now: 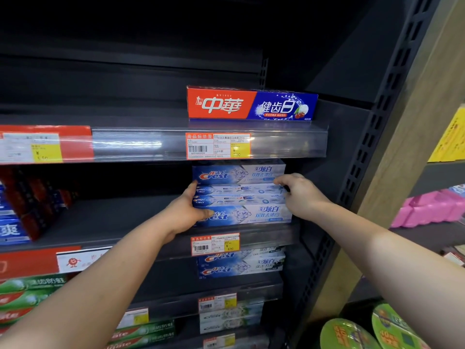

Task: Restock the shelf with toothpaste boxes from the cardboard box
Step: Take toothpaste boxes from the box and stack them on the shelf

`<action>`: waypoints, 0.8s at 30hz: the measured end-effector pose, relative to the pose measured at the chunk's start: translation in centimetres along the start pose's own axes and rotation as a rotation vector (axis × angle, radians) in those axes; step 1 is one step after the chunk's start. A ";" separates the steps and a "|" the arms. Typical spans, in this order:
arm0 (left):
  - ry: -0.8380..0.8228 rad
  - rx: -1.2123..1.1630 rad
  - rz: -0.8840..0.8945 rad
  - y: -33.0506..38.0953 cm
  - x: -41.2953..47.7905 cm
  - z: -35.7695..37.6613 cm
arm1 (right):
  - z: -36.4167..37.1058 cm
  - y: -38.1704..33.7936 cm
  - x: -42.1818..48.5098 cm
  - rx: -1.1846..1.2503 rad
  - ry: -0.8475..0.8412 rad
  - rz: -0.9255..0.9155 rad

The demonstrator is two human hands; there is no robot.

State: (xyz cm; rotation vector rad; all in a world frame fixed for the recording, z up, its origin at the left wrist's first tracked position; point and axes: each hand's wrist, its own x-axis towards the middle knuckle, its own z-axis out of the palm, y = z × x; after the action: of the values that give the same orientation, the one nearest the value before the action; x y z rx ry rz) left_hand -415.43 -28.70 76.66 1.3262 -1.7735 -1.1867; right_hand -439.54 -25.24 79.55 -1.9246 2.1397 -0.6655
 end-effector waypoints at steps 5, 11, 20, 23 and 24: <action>-0.019 -0.042 -0.004 -0.1 0.2 0.0 | -0.1 -0.1 -0.2 -0.004 0.004 0.003; 0.020 -0.113 -0.011 -0.6 0.2 -0.5 | -0.7 -0.4 -0.6 0.003 0.015 0.007; 0.125 0.007 -0.068 -1.8 0.0 -1.7 | -1.3 -0.5 -1.2 -0.008 0.016 -0.017; 0.229 0.087 -0.098 -2.3 -0.5 -2.3 | -1.0 -0.7 -1.1 -0.010 0.006 -0.026; 0.252 0.094 -0.098 -2.3 -0.7 -2.3 | -0.9 -0.7 -1.0 -0.011 0.001 -0.030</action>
State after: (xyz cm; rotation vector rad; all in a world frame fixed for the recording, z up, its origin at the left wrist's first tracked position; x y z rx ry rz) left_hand -412.30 -28.97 75.57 1.5587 -1.6157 -0.9483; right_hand -439.16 -24.08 80.44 -1.9657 2.1241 -0.6611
